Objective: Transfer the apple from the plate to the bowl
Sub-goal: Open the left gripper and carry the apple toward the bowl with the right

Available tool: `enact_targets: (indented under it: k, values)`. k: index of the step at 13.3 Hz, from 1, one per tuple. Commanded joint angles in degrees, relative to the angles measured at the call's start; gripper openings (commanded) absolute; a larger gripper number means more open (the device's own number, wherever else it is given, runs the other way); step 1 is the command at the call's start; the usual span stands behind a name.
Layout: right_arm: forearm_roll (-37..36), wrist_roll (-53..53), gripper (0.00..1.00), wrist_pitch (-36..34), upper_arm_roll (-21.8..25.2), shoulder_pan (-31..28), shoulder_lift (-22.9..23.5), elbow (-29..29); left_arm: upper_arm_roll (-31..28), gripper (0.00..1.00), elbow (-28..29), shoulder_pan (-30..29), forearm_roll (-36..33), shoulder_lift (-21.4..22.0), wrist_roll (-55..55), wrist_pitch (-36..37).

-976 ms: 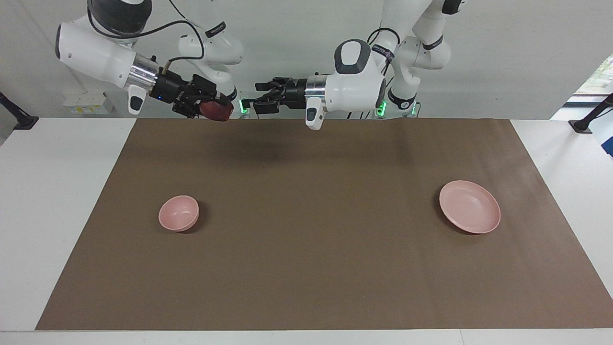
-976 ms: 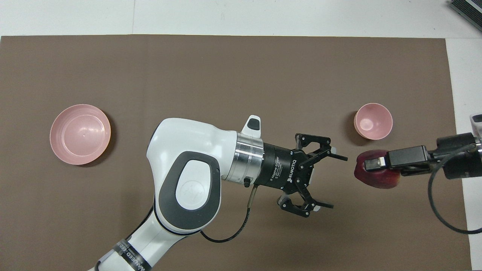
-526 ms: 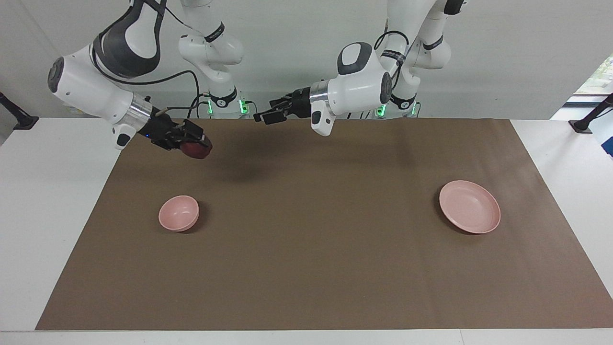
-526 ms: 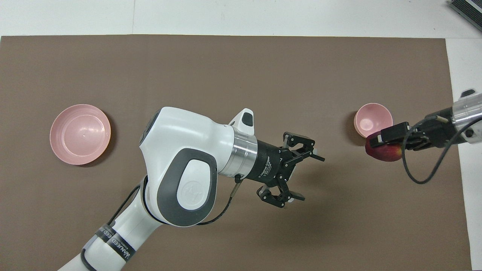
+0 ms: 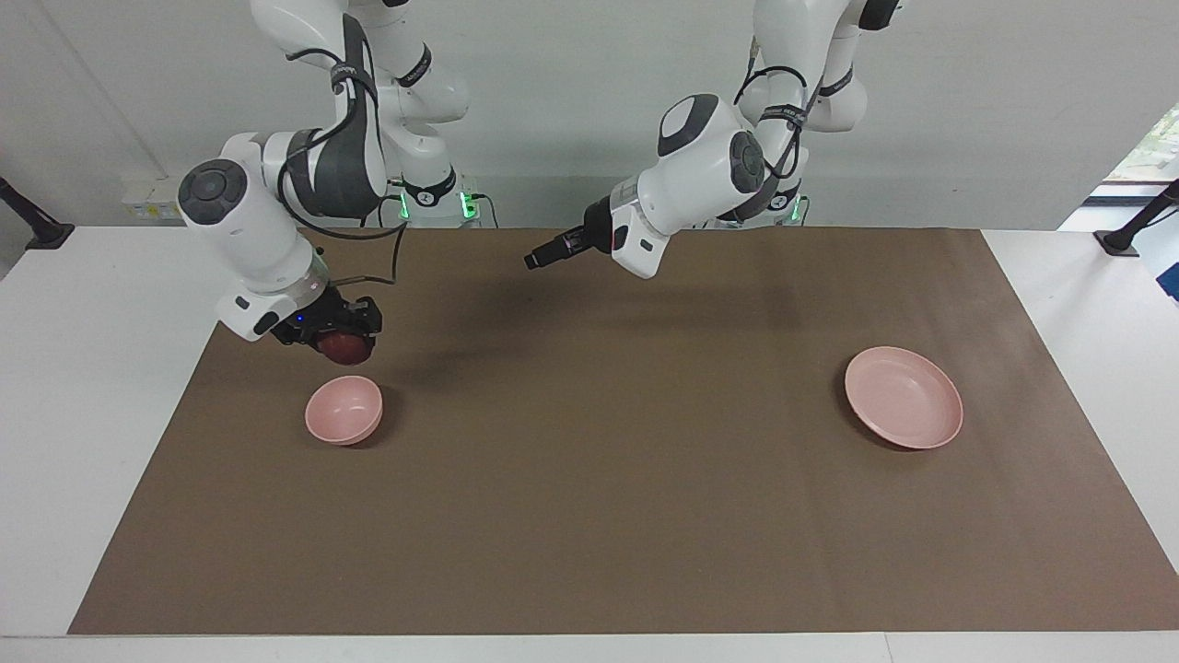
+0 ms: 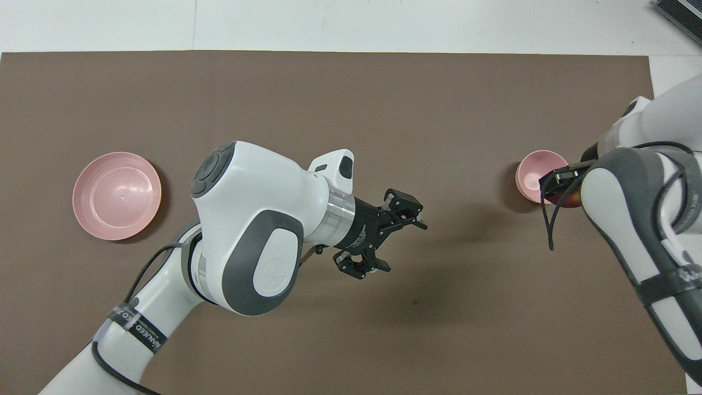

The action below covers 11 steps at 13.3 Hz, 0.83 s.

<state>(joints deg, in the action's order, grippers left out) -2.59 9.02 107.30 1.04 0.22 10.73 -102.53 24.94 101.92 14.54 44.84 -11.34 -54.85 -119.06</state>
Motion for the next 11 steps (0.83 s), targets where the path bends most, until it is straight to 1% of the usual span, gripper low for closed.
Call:
enact_targets:
  k: [1, 3, 4, 6, 9, 11]
  values:
    - [-8.72, -1.55, 0.0, 3.7, -0.34, 0.83, 3.15, 1.11, 0.29, 1.0, 1.09, -3.45, -5.61, 0.71, 4.47, 5.14]
    - [-13.22, -1.72, 0.0, 5.8, -0.34, 1.01, 4.82, 1.11, 0.2, 1.0, 1.35, -5.13, -10.54, 0.62, 8.86, 5.33]
    - [-13.49, -2.33, 0.0, 7.29, -0.34, 1.18, 6.05, 1.19, 0.11, 1.0, 1.62, -6.96, -12.65, 0.62, 11.23, 5.51]
    - [-13.5, -3.65, 0.0, 8.53, -0.34, 2.41, 6.94, 1.37, 0.11, 1.0, 1.71, -10.39, -16.52, 0.45, 14.24, 6.38]
    - [-13.59, -4.36, 0.0, 10.64, -0.34, 2.76, 8.95, 1.37, 0.11, 1.0, 1.62, -11.46, -23.72, 0.45, 16.61, 7.18]
    - [-13.5, -4.36, 0.0, 11.79, -0.34, 2.59, 9.14, 0.93, 0.02, 1.0, 0.83, -11.46, -31.18, 0.8, 19.15, 7.0]
